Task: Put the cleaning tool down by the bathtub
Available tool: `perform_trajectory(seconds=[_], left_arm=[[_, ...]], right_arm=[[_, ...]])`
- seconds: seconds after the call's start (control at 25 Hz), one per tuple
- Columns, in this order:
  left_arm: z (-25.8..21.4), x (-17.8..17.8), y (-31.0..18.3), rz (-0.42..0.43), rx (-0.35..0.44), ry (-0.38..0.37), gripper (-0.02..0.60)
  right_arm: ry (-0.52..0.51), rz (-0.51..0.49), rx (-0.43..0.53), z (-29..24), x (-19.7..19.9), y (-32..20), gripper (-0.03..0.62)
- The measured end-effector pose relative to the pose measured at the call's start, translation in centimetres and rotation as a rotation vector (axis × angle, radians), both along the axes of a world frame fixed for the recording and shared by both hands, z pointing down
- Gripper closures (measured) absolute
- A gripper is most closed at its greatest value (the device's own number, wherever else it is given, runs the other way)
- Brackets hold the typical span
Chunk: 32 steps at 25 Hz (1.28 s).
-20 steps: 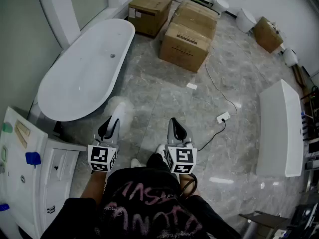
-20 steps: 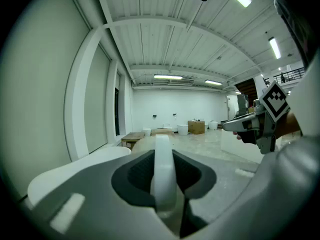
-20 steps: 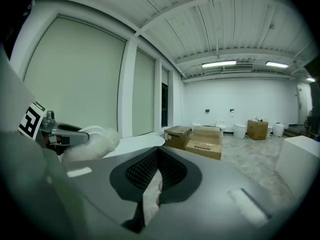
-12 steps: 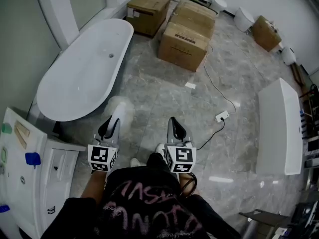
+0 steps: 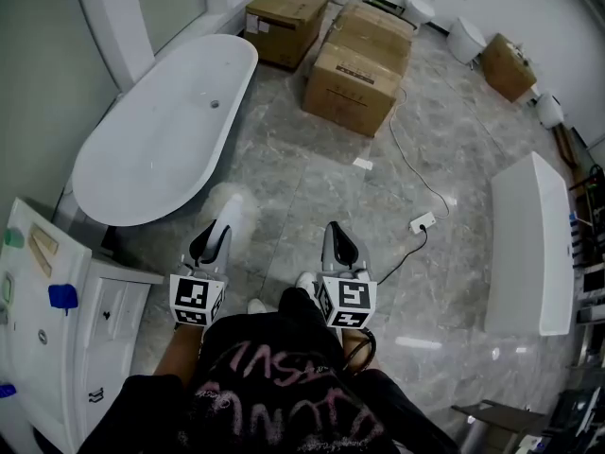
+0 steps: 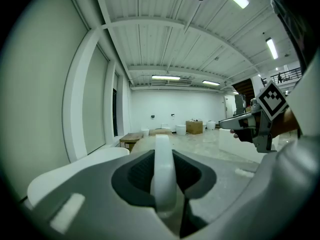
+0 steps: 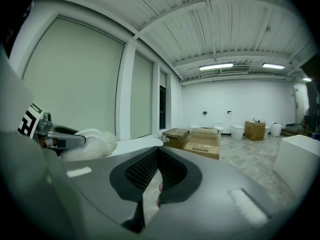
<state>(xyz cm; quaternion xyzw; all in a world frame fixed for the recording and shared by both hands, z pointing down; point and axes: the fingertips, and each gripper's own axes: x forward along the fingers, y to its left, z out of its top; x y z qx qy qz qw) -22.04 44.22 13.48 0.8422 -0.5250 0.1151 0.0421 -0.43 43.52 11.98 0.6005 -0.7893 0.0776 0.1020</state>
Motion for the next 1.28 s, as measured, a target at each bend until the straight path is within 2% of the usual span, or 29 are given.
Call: perform_trajectory(seconds=[0.36, 0.64, 0.88, 1.28], left_arm=[[0.5, 0.1, 0.7, 0.037, -0.003, -0.006, 0.489], [1.4, 0.9, -0.7, 0.062, -0.001, -0.017, 0.489], [2.2, 1.4, -3.8, 0.068, -0.016, -0.025, 0.489], [3.5, 3.5, -12.2, 0.079, -0.058, -0.038, 0.489]], right_arm=[[0.003, 0.054, -0.015, 1.4, 1.2, 1.4, 0.58], [0.002, 0.059, -0.01, 2.3, 1.7, -0.1, 0.58], [0.001, 0.051, -0.023, 3.3, 2.1, -3.4, 0.58], [0.005, 0.042, -0.067, 4.7, 4.0, -11.7, 0.58]])
